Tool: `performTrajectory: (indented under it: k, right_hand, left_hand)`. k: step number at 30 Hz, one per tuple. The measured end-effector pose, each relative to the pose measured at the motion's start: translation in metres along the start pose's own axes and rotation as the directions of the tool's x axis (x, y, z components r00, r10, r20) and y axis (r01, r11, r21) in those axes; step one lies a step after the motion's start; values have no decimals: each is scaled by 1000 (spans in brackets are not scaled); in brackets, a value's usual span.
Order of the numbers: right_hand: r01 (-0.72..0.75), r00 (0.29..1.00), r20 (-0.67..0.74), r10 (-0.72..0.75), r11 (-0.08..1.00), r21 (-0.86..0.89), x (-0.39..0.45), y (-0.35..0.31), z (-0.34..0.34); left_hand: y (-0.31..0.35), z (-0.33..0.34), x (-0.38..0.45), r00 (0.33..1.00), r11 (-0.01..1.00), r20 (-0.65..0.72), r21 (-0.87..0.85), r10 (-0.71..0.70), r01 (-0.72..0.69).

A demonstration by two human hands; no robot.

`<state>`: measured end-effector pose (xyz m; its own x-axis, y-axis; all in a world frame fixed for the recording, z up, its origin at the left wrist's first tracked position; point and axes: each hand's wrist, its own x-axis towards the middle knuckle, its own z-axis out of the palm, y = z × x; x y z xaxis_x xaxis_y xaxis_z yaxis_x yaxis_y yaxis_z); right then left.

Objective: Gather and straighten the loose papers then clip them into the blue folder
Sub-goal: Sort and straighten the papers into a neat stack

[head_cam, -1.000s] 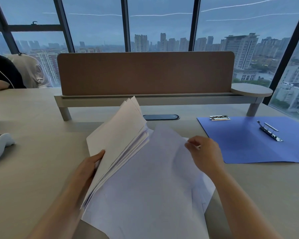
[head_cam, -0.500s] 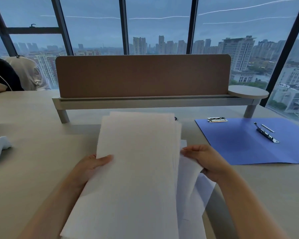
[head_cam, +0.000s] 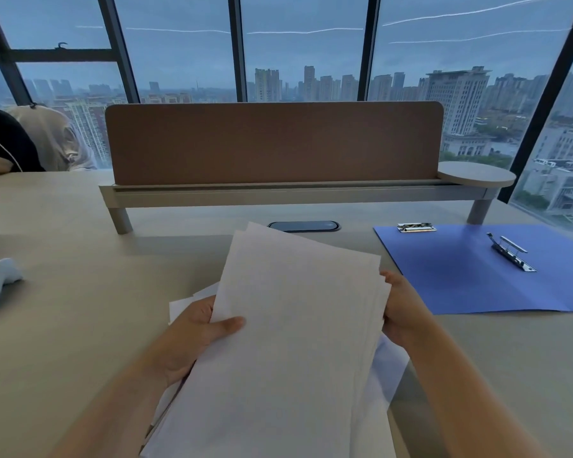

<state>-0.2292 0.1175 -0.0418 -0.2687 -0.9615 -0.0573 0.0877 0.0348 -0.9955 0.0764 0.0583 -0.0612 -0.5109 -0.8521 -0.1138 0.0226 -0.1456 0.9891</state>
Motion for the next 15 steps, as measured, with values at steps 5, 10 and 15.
performTrajectory:
  k: [5, 10, 15]
  right_hand:
    - [-54, 991, -116, 68, 991, 123, 2, -2, 7]
    - [-120, 985, -156, 79, 955, -271, 6, 2, 7]
    - [-94, 992, -18, 123, 646, -758, 3, 8, 11]
  left_hand:
    - [-1, -5, 7, 990, 995, -123, -58, 71, -79]
    - [-8, -26, 20, 935, 963, -342, -206, 94, -172]
    - [-7, -35, 22, 899, 929, -431, -356, -70, -99]
